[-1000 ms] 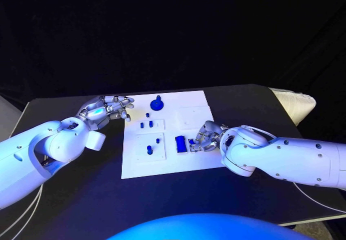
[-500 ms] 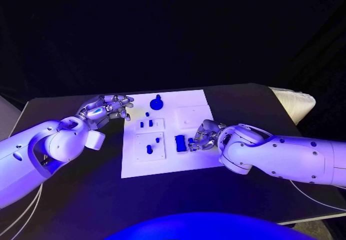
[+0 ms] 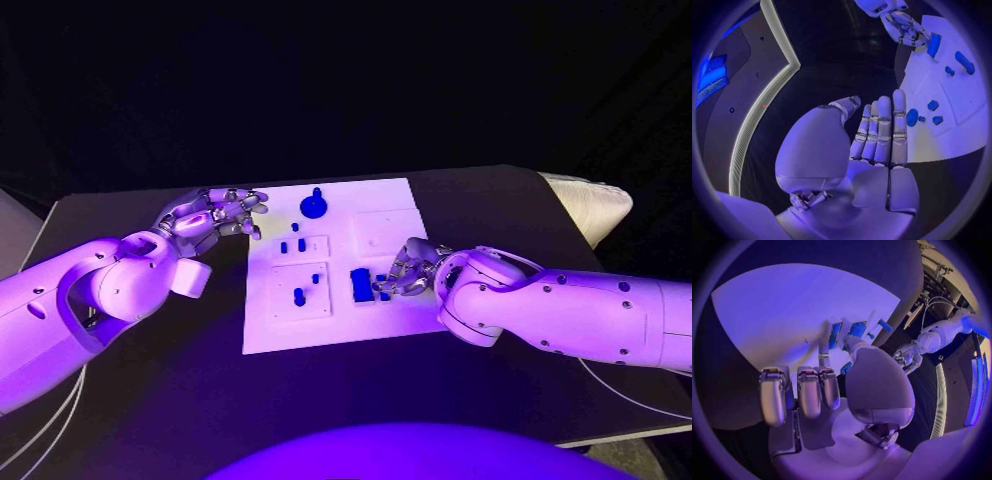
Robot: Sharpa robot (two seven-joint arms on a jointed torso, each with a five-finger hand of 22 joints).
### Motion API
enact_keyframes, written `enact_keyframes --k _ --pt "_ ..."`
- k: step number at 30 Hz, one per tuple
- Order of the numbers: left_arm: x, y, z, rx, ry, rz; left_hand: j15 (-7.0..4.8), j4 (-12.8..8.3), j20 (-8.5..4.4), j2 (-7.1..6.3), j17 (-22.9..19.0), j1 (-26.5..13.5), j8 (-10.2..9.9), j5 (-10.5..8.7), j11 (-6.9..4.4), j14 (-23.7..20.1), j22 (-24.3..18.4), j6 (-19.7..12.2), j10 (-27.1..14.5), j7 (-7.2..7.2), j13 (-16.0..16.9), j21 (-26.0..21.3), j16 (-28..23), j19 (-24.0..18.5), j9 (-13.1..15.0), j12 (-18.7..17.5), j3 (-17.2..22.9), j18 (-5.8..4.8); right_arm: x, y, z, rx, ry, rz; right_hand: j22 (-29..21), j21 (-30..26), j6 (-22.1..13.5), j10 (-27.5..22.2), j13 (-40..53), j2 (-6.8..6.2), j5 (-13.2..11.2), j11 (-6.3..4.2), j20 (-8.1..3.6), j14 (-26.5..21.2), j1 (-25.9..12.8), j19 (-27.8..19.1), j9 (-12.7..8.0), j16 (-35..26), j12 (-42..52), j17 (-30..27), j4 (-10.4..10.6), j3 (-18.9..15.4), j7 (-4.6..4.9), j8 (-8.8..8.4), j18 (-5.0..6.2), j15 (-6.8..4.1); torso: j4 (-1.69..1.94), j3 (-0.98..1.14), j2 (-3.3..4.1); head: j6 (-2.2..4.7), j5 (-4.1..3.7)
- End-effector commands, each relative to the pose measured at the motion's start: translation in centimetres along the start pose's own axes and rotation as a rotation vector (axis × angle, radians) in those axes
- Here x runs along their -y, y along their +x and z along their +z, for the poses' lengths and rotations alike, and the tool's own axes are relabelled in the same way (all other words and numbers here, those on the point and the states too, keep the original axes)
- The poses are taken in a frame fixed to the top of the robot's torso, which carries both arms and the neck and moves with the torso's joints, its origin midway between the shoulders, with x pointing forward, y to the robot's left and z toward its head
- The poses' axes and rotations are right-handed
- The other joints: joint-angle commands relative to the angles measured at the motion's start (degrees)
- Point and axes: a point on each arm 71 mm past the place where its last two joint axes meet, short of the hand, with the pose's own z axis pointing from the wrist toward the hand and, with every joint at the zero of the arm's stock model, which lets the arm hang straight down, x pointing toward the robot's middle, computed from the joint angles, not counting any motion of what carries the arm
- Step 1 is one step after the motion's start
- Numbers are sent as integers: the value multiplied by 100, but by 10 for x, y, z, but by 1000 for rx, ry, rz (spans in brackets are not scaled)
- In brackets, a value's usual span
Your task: Assemble the parts on the task board
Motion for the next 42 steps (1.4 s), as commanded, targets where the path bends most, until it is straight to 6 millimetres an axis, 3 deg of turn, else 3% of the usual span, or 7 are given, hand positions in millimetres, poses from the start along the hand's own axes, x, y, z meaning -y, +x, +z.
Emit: enact_keyframes --k 1,5,8,33,37,40,42 --pt "0 2 0 -14 5 -6 0 29 -1 26 4 36 -19 32 8 41 -5 -15 -47 -9 -5 -36 -20 25 -4 30 -7 33 -2 1 -1 -1 -18 -10 1436 -38 32 588 1507 22 -165 -23 -41 598 -77 546 14 24 12 1508 4 -171 -6 7 -72 -47 -3 0 -1 -1 -1" --pt "0 2 0 -15 5 -6 0 29 -1 26 4 36 -19 32 8 41 -5 -15 -47 -9 -5 -36 -20 25 -4 30 -7 33 -1 1 -2 -5 -25 -12 1436 -40 34 588 1507 36 -362 -25 -42 598 -149 546 38 24 12 1508 6 -431 -8 17 -71 -48 -2 2 -2 3 -4" --pt "0 2 0 -14 5 -6 0 29 -1 26 4 36 -19 32 8 41 -5 -15 -47 -9 -5 -36 -20 25 -4 30 -7 33 0 0 -3 -6 -30 -11 1436 -38 10 588 1507 195 288 -27 -47 598 -121 546 79 24 12 1508 -6 -933 -9 29 -72 -51 -2 3 -2 -4 -4" --pt "-2 -3 5 40 41 -14 -2 36 -3 27 5 63 -16 34 3 40 -18 -12 -44 -16 -7 -54 -22 38 -2 39 -10 33 37 -49 -4 251 -243 231 1250 -794 -379 435 1338 479 426 120 50 584 807 393 6 -5 -293 1455 -27 -1065 165 -285 61 68 -16 -16 -88 136 23" --pt "-4 -10 9 99 74 -16 -5 41 -2 17 -3 77 -12 27 -13 -6 -32 -9 5 -35 -3 -85 -50 15 1 64 -18 29 48 -65 9 303 -245 395 585 -3064 -511 -330 529 518 501 186 110 265 1277 -123 -34 -733 -1704 400 -30 -835 244 -441 429 115 -24 -31 -158 226 45" --pt "-10 -18 13 173 107 -29 42 165 36 -67 -132 21 -15 18 6 -257 -114 -51 1 -38 -121 -263 -377 -126 5 -133 -64 17 59 -75 23 329 -218 530 -728 -6434 -696 -2027 -1384 480 511 271 186 -500 1687 -986 -32 -2364 -4679 -1357 -27 -470 344 -525 876 216 -10 -62 -268 301 93" --pt "-13 -22 15 218 128 -35 86 292 80 -163 -257 -39 -38 5 30 -359 -185 -133 22 -37 -248 -392 -692 -174 -2 -356 -177 17 61 -80 32 331 -225 586 -1285 -7207 -824 -2286 -2095 371 369 372 288 -1074 1751 -1235 -139 -3611 -5413 -2472 -24 -261 438 -618 910 293 -30 -72 -314 426 132"
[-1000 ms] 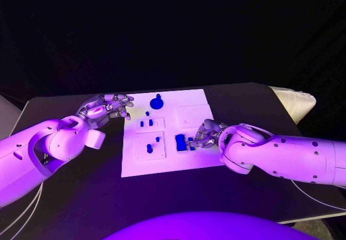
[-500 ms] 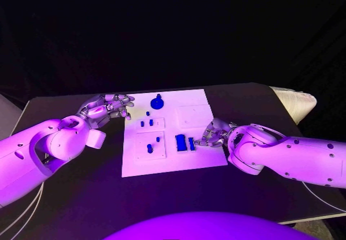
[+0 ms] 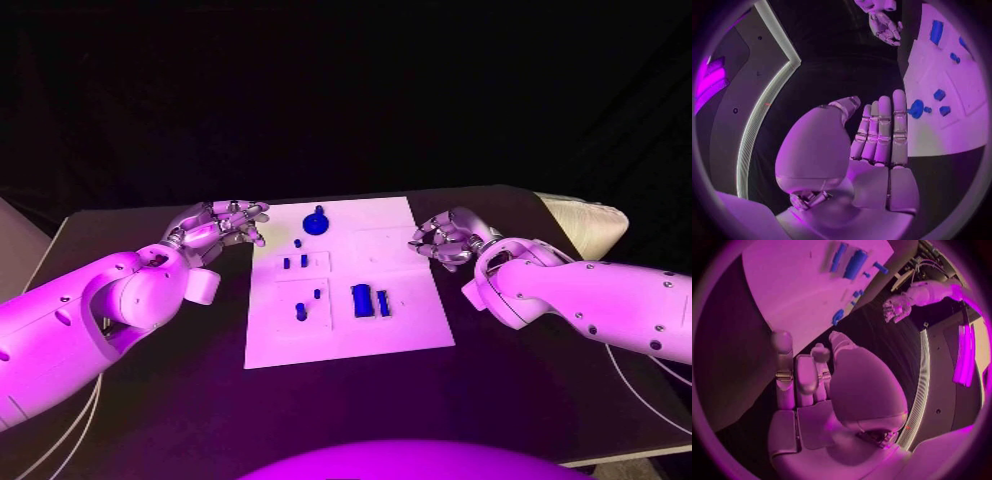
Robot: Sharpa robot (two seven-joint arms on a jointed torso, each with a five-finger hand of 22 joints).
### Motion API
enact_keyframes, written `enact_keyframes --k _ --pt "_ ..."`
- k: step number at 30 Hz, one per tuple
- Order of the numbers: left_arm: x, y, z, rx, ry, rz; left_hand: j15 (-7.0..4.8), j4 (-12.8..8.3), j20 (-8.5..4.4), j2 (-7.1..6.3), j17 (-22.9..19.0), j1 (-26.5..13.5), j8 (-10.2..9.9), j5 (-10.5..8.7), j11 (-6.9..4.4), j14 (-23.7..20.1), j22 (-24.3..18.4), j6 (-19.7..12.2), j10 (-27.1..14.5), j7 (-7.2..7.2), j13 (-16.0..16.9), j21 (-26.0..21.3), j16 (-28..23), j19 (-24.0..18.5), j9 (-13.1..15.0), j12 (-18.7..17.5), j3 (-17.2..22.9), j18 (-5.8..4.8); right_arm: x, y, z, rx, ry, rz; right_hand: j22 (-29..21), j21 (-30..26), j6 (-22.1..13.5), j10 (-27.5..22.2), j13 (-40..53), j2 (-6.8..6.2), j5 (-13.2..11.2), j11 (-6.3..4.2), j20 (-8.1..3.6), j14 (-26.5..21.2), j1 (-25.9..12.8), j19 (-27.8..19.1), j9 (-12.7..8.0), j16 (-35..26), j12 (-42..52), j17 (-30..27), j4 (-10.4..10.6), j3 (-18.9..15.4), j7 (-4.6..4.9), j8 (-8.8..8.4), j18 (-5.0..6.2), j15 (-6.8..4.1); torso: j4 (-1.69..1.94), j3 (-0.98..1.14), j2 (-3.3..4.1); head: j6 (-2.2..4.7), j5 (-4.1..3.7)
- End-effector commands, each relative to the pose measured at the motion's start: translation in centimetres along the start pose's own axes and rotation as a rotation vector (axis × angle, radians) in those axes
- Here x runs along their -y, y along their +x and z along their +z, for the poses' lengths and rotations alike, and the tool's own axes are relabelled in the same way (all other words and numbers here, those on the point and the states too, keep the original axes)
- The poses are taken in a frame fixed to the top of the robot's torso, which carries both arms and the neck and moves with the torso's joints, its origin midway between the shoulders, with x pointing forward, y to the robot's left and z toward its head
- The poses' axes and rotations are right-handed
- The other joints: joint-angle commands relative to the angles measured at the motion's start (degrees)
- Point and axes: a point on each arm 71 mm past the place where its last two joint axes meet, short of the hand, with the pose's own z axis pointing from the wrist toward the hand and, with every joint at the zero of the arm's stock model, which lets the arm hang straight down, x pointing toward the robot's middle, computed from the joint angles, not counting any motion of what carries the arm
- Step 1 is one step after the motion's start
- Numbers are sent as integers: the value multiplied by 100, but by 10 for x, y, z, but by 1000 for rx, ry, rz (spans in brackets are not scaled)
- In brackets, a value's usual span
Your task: Assemble the parts on the task board
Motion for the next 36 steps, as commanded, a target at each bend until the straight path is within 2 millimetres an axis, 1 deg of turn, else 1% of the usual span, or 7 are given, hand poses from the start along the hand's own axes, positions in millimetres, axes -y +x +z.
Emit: enact_keyframes --k 1,16,17,18,19,27,36 --pt "2 -10 4 131 104 -24 48 149 50 -126 -170 -32 -48 -1 44 -142 -107 -114 45 -3 -168 -194 -442 -107 -6 -296 -119 15 2 -7 15 55 -40 254 -591 -831 -108 -362 -749 -103 -198 85 111 -671 67 -265 -136 -1464 -797 -1245 -11 249 127 -112 55 108 -26 -36 -147 189 71" --pt "-14 -20 21 303 169 20 667 327 695 112 -1169 518 -533 15 355 -816 -2292 -536 128 -393 -497 -3139 -4141 -879 -486 -2763 -900 -26 -6 2 59 -12 -194 396 -3996 -1797 -152 -517 -4775 -599 -1290 611 827 -1731 189 -1613 -851 -4873 -3317 -3152 -168 1311 478 -593 71 779 -8 5 -289 631 242" --pt "-17 -17 21 249 116 -6 -422 -1164 -956 1031 -2252 -2045 -1443 -1035 -727 -5082 -3836 -4970 -4966 -1059 -859 -3823 -5692 -5369 -1870 -3472 -2640 -1017 1 -2 58 47 -102 322 -6581 -2153 -5367 -2295 -5885 683 -2228 -273 -432 -3523 -2296 -3316 -3250 -6246 -4147 -5806 -1667 -822 -709 -1269 -979 155 -8 -16 -269 571 206" --pt "-17 -16 21 249 116 -5 -422 -1164 -956 1031 -2252 -2138 -1443 -1035 -727 -5082 -3836 -4970 -4966 -1059 -859 -3823 -5692 -5369 -1870 -3472 -2640 -1017 0 -2 57 47 -102 325 -6581 -2153 -5367 -2386 -5885 683 -2228 -273 -432 -3621 -2411 -7340 -3250 -6246 -4147 -5806 -1667 -822 -709 -1269 -979 155 -8 -14 -272 577 208" --pt "-16 -15 21 250 117 -5 -422 -1164 -956 1031 -2252 -2320 -1443 -1035 -727 -5082 -3836 -4970 -4966 -1059 -859 -3823 -5692 -5369 -1870 -3472 -2640 -1017 0 -1 57 48 -103 330 -6581 -2153 -5367 -6424 -5885 683 -2228 -273 -432 -7723 -2595 -7340 -3250 -6246 -4147 -5806 -1667 -822 -709 -1269 -979 155 -8 -10 -278 589 213" --pt "-11 9 21 276 131 22 -422 -1164 -956 1031 -2252 -3922 -1443 -1035 -727 -5082 -3836 -4970 -4966 -1059 -859 -3823 -5692 -5369 -1870 -3472 -2640 -1017 -18 12 42 68 -122 472 -6581 -2153 -5367 -6424 -5885 683 -2228 -273 -432 -7723 -8148 -7340 -3250 -6246 -4147 -5806 -1667 -822 -709 -1269 -979 155 -13 87 -436 921 340" --pt "-7 54 10 334 136 92 -422 -1164 -956 1031 -2252 -7971 -1443 -1035 -727 -5082 -3836 -4970 -4966 -1059 -859 -3823 -5692 -5369 -1870 -3472 -2640 -1017 -48 30 10 105 -120 704 -6581 -2153 -5367 -6424 -5885 683 -2228 -273 -432 -7723 -8148 -7340 -3250 -6246 -4147 -5806 -1667 -822 -709 -1269 -979 155 -16 151 -539 1136 424"
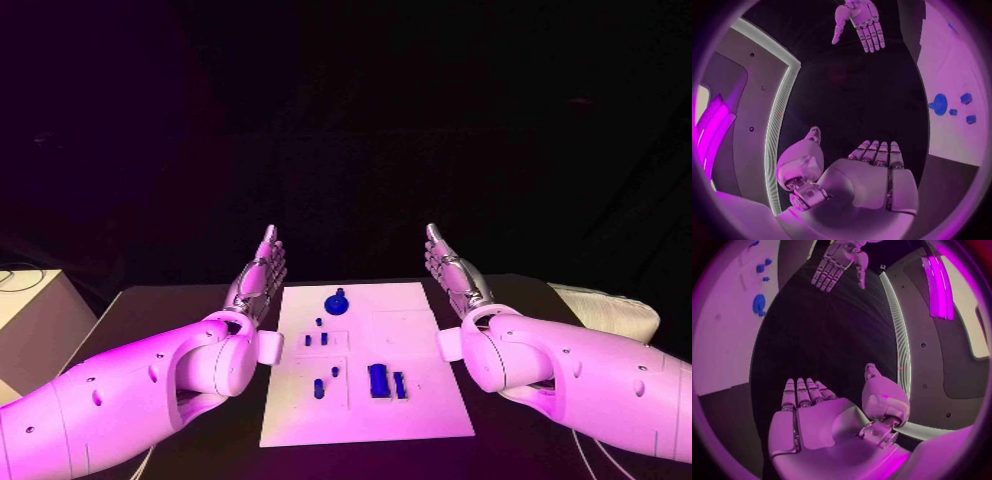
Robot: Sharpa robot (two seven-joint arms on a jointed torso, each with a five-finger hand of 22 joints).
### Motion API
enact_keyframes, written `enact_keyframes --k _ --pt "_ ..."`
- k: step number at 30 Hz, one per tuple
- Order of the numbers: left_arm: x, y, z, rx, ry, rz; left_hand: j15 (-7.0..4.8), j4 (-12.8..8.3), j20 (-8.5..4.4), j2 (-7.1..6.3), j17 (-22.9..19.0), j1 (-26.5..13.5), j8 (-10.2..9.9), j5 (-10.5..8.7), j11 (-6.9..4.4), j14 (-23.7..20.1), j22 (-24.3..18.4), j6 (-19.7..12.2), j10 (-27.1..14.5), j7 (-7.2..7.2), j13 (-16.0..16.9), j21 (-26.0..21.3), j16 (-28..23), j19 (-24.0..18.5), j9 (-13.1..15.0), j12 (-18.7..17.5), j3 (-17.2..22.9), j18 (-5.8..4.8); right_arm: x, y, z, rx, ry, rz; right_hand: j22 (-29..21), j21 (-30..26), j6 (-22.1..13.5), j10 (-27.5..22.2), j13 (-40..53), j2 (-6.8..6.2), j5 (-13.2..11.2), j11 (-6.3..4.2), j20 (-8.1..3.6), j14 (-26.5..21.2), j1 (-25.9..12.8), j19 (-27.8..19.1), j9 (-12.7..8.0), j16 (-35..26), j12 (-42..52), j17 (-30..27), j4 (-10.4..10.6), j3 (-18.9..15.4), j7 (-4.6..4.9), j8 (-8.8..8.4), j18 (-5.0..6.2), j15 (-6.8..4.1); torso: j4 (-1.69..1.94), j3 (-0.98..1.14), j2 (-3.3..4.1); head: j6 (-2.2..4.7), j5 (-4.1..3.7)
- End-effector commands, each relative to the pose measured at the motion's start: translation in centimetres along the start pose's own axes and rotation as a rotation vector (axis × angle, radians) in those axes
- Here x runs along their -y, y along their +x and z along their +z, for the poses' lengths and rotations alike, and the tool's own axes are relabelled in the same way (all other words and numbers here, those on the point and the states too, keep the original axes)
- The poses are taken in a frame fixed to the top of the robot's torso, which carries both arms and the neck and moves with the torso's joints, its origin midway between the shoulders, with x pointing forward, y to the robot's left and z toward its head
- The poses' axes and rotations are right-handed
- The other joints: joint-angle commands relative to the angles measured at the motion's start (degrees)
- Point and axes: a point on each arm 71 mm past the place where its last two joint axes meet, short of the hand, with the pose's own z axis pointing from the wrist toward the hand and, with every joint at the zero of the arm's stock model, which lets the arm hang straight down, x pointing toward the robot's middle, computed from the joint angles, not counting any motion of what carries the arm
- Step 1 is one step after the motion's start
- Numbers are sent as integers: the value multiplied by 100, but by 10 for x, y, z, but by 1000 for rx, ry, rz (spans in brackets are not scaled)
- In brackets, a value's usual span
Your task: Assemble the parts on the task board
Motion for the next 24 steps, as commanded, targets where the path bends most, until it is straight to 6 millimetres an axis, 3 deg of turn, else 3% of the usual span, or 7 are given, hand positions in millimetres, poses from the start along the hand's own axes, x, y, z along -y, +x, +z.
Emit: enact_keyframes --k 1,8,24 --pt "8 1 -6 149 42 26 -34 -54 -60 41 -52 -1564 -75 -69 -51 -213 -72 -204 -235 -30 -21 -50 -85 -223 -66 -65 -93 -119 -5 1 -8 100 -12 97 -116 -45 -239 -348 -50 57 -64 -40 -57 -370 -1433 -295 -109 -78 -59 -120 -47 -118 -56 -41 -110 -31 -1 27 -43 45 14" --pt "9 11 -15 167 40 54 -34 -54 -60 41 -52 -1564 -75 -69 -51 -213 -72 -204 -235 -30 -21 -50 -85 -223 -66 -65 -93 -119 -8 6 -14 109 -9 133 -116 -45 -239 -348 -50 57 -64 -40 -57 -370 -1433 -295 -109 -78 -59 -120 -47 -118 -56 -41 -110 -31 -1 27 -43 45 14" --pt "9 11 -15 167 39 55 -34 -54 -60 41 -52 -1564 -75 -69 -51 -213 -72 -204 -235 -30 -21 -50 -85 -223 -66 -65 -93 -119 -8 6 -14 109 -9 133 -116 -45 -239 -348 -50 57 -64 -40 -57 -370 -1433 -295 -109 -78 -59 -120 -47 -118 -56 -41 -110 -31 -1 27 -43 45 14"
